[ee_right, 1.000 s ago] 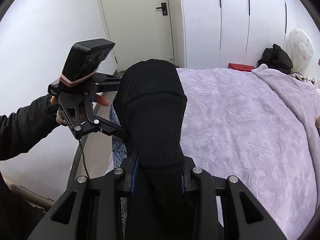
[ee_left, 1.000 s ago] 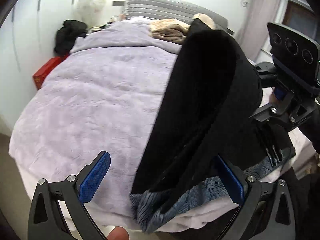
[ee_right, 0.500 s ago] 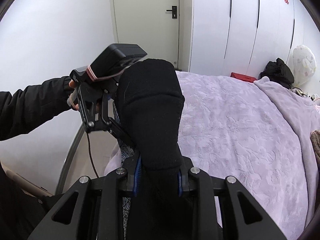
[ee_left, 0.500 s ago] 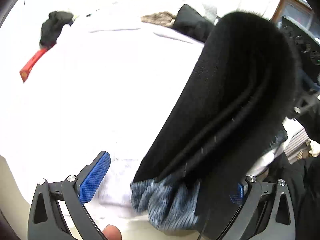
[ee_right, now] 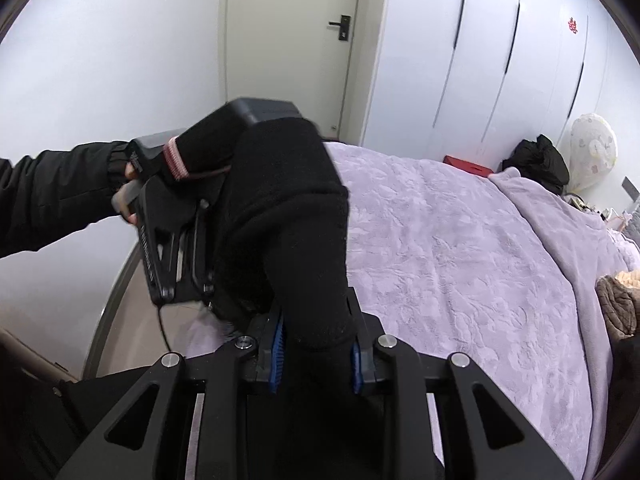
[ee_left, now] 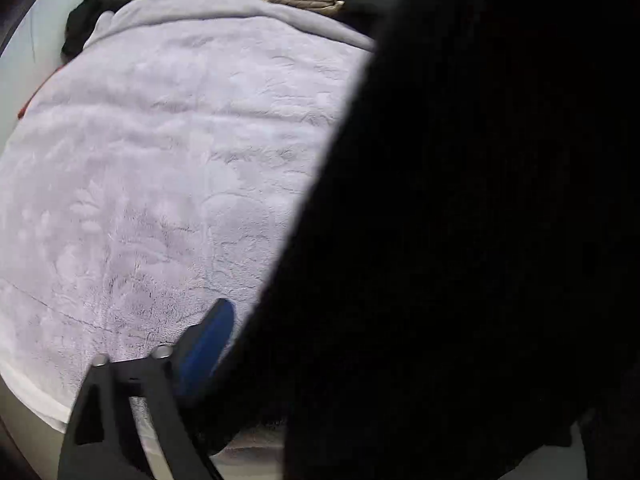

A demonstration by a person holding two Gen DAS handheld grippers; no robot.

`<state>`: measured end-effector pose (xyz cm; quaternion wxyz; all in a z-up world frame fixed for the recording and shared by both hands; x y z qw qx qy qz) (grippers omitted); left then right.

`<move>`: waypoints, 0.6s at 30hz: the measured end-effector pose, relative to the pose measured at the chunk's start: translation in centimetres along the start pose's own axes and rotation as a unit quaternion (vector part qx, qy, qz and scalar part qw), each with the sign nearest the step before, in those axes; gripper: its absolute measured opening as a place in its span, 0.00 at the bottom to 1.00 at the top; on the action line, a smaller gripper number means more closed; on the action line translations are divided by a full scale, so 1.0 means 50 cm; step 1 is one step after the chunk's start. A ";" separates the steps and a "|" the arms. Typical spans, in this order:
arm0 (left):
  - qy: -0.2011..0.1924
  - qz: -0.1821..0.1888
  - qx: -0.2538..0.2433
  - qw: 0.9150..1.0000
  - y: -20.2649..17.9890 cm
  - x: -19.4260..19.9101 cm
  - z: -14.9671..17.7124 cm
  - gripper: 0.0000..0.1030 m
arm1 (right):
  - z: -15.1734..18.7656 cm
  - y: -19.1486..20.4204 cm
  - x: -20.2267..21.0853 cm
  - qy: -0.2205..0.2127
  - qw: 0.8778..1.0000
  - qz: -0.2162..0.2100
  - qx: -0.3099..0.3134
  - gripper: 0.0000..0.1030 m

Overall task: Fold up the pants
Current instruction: 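Lift the held pants end and fold it over onto the patterned cuffs with both grippers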

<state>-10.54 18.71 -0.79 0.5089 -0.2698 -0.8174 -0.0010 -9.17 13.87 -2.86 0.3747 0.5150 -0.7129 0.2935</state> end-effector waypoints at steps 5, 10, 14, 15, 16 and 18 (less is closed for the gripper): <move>0.017 0.003 0.068 0.998 0.044 -0.008 0.013 0.32 | -0.010 -0.089 0.015 0.005 0.995 0.033 -0.098 0.43; 0.028 -0.035 0.058 0.997 0.028 0.008 -0.001 0.27 | 0.082 -0.081 0.093 0.069 0.996 0.038 -0.035 0.52; 0.031 -0.057 0.056 0.996 0.005 0.023 -0.021 0.24 | 0.194 -0.078 0.043 0.183 0.981 0.047 -0.044 0.53; 0.030 -0.062 0.057 0.996 -0.006 0.028 -0.026 0.23 | 0.211 -0.084 0.017 0.197 0.978 0.052 -0.054 0.53; 0.028 -0.064 0.058 0.996 -0.019 0.036 -0.029 0.23 | 0.230 -0.091 -0.016 0.210 0.973 0.059 -0.072 0.53; 0.023 -0.065 0.059 0.996 -0.017 0.045 -0.054 0.22 | 0.241 -0.101 -0.053 0.198 0.973 0.063 -0.104 0.57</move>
Point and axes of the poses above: each gripper's, at about its wrist camera, not at the fingertips, and x roughly against the way its jaws point, y to its left, z to its underside, the point moved 3 cm from there along -x, roughly the way its jaws point, and after that the axes turned 12 degrees about -x, right-handed, at the moved point
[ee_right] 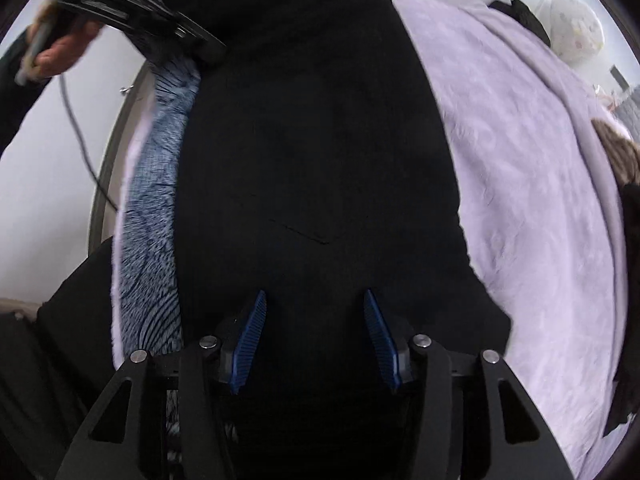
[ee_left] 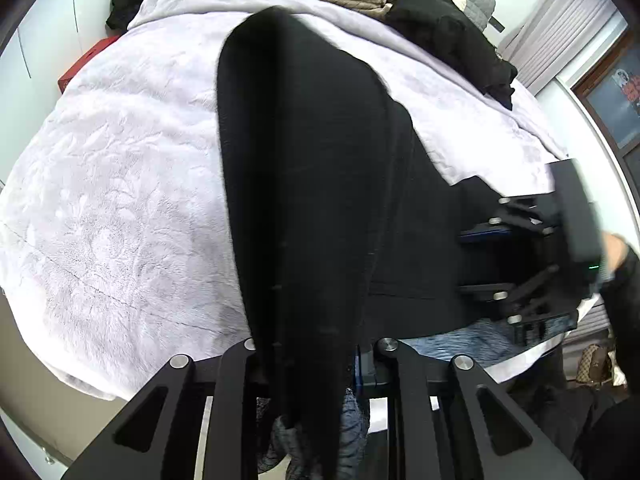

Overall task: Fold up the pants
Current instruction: 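Lift the held pants end and fold it over onto the patterned cuffs with both grippers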

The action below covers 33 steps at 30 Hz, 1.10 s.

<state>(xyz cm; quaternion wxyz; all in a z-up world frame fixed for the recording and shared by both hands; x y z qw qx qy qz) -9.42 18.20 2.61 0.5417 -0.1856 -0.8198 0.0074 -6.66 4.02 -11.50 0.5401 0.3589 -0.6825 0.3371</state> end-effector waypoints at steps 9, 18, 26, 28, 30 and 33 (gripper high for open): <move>-0.021 -0.039 -0.041 0.998 -0.137 0.069 -0.028 0.21 | 0.063 -0.068 0.200 -0.119 0.988 0.016 -0.093 0.61; -0.014 -0.036 -0.117 0.992 -0.345 0.088 -0.117 0.20 | 0.298 -0.147 0.301 -0.172 0.959 0.061 -0.219 0.67; 0.001 0.002 -0.206 0.978 -0.578 0.065 -0.158 0.20 | 0.408 -0.160 0.303 -0.196 0.941 0.040 -0.271 0.67; 0.013 0.023 -0.232 0.972 -0.648 0.033 -0.161 0.20 | 0.432 -0.158 0.303 -0.207 0.938 0.031 -0.276 0.67; 0.034 0.034 -0.250 0.967 -0.702 -0.015 -0.163 0.20 | 0.454 -0.165 0.298 -0.217 0.932 0.027 -0.288 0.67; 0.076 0.039 -0.254 0.964 -0.742 -0.105 -0.171 0.20 | 0.492 -0.187 0.302 -0.235 0.920 0.020 -0.312 0.67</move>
Point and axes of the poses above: each gripper's, at about its wrist camera, not at the fingertips, and x roughly against the way its jaws point, y to its left, z to its underside, the point moved 3 cm from there along -x, roughly the way its jaws point, and after that the axes turned 12 degrees about -x, right-handed, at the moved point
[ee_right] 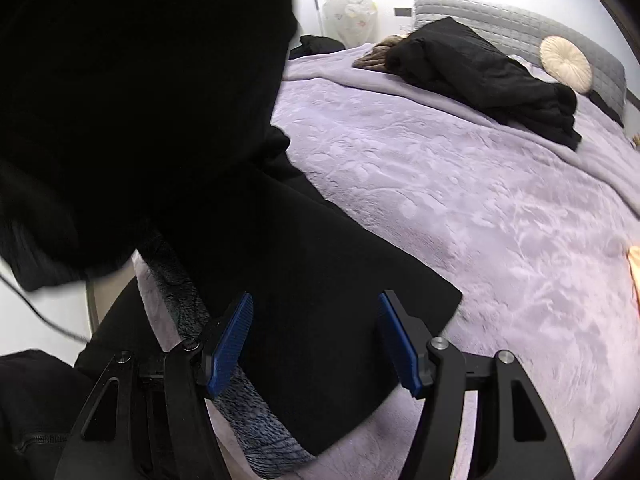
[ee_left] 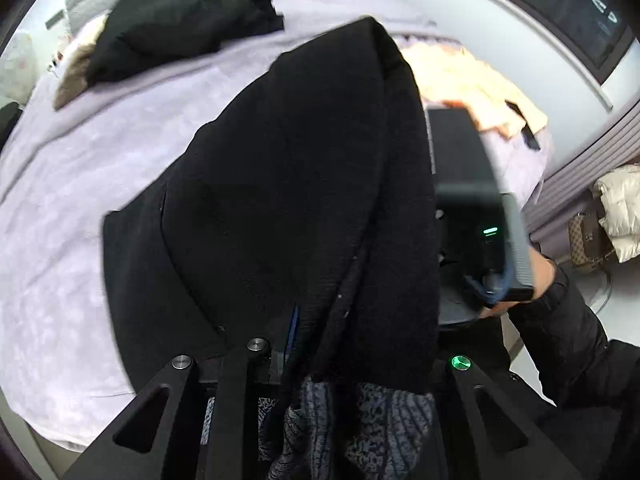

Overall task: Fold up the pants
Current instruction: 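Lift the held pants end and fold it over onto the patterned cuffs with both grippers, then release the folded pants and lay them flat with both grippers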

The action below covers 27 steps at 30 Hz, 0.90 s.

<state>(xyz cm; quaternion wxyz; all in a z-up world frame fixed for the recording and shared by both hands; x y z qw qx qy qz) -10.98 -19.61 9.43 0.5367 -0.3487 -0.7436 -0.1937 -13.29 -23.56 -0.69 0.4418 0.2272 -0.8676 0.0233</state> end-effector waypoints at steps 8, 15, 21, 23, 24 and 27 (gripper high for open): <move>0.042 -0.010 0.034 0.998 0.030 -0.126 -0.010 0.21 | 0.023 -0.050 -0.009 -0.017 0.999 0.020 -0.021 0.67; 0.039 0.002 0.058 0.998 0.047 -0.132 -0.025 0.53 | 0.016 -0.074 -0.003 -0.027 0.997 0.010 -0.065 0.67; -0.033 0.045 0.016 0.998 -0.005 -0.037 -0.022 0.73 | 0.059 -0.140 0.041 -0.039 0.992 0.028 -0.113 0.76; -0.072 0.032 0.023 0.997 0.017 0.006 -0.014 0.83 | 0.067 -0.154 0.064 -0.050 0.989 0.064 -0.127 0.76; -0.085 0.031 0.028 0.995 0.032 0.024 -0.004 0.83 | 0.070 -0.157 0.082 -0.061 0.986 0.076 -0.132 0.76; -0.120 -0.021 0.036 0.992 0.083 0.052 0.012 0.83 | 0.054 -0.146 0.148 -0.111 0.981 0.051 -0.151 0.76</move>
Point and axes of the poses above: each gripper's, at about its wrist camera, not at the fingertips, and x roughly against the way its jaws point, y to its left, z to its underside, the point moved 3 cm from there along -x, roughly the way its jaws point, and after that the axes turned 12 degrees about -x, right-handed, at the moved point
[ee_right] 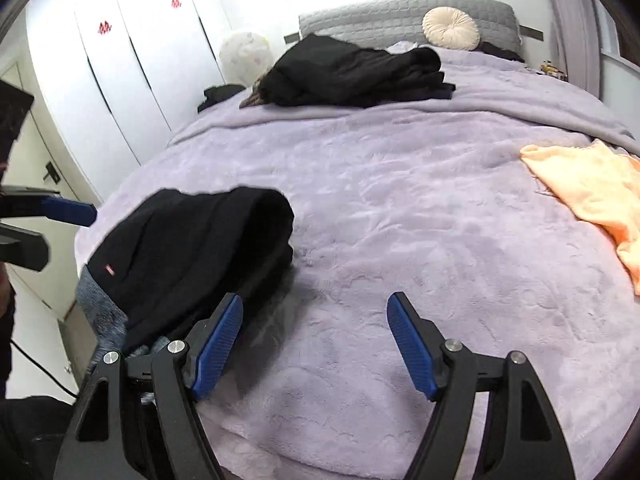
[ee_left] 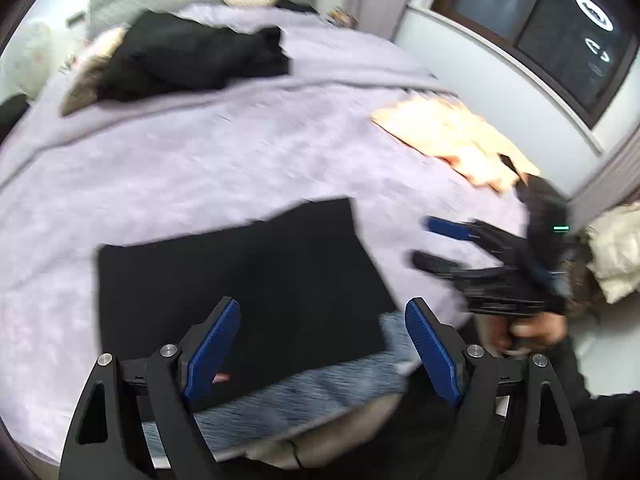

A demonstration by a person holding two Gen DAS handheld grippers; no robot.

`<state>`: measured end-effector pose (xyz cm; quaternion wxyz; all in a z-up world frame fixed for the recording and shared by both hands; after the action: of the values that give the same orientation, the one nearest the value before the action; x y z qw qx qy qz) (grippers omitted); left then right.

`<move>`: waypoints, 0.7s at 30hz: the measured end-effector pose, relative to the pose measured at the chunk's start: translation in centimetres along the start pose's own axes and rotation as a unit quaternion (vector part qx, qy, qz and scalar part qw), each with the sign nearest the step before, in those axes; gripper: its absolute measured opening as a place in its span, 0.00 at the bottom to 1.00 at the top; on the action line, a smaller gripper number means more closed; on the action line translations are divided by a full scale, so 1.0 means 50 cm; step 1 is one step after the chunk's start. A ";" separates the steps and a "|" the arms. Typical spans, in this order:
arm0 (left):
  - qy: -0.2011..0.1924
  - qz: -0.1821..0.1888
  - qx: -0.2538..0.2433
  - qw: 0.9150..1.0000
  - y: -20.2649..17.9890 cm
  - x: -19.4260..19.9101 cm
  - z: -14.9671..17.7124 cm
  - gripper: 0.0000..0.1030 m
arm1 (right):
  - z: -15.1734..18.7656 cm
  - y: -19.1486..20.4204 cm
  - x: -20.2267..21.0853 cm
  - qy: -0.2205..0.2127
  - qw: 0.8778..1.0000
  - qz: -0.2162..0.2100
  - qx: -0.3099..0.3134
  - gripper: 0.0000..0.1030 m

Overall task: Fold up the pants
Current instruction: 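Release the folded pants and lay them flat with both grippers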

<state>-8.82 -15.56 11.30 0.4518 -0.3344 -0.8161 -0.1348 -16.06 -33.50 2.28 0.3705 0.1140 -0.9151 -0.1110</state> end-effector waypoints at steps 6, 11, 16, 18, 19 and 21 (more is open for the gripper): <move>0.047 -0.063 0.059 0.995 0.133 -0.075 0.079 0.83 | 0.011 0.140 0.005 0.018 0.989 -0.144 0.036 0.77; 0.007 -0.035 0.080 0.996 0.143 -0.073 0.136 0.83 | 0.126 0.249 -0.035 0.078 0.968 -0.200 0.129 0.77; 0.006 -0.017 0.074 0.997 0.140 -0.097 0.145 0.83 | 0.189 0.216 -0.127 0.120 0.973 -0.129 0.152 0.77; 0.002 -0.032 0.063 0.998 0.135 -0.109 0.149 0.83 | 0.188 0.215 -0.122 0.108 0.973 -0.140 0.145 0.77; 0.000 -0.042 0.054 0.998 0.131 -0.116 0.150 0.83 | 0.186 0.212 -0.120 0.109 0.974 -0.142 0.141 0.77; 0.006 -0.072 0.034 0.997 0.116 -0.130 0.149 0.83 | 0.186 0.211 -0.120 0.113 0.974 -0.144 0.135 0.77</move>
<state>-7.39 -10.14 1.28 0.4566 -0.2584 -0.8396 -0.1407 -19.74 -20.65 -5.11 0.4325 0.3051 -0.8481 -0.0251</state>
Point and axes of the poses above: each gripper's, at about its wrist camera, not at the fingertips, and x roughly against the way its jaws point, y to its left, z to its underside, the point moved 3 cm from there along -x, roughly the way its jaws point, and after that the axes turned 12 degrees about -x, right-handed, at the moved point
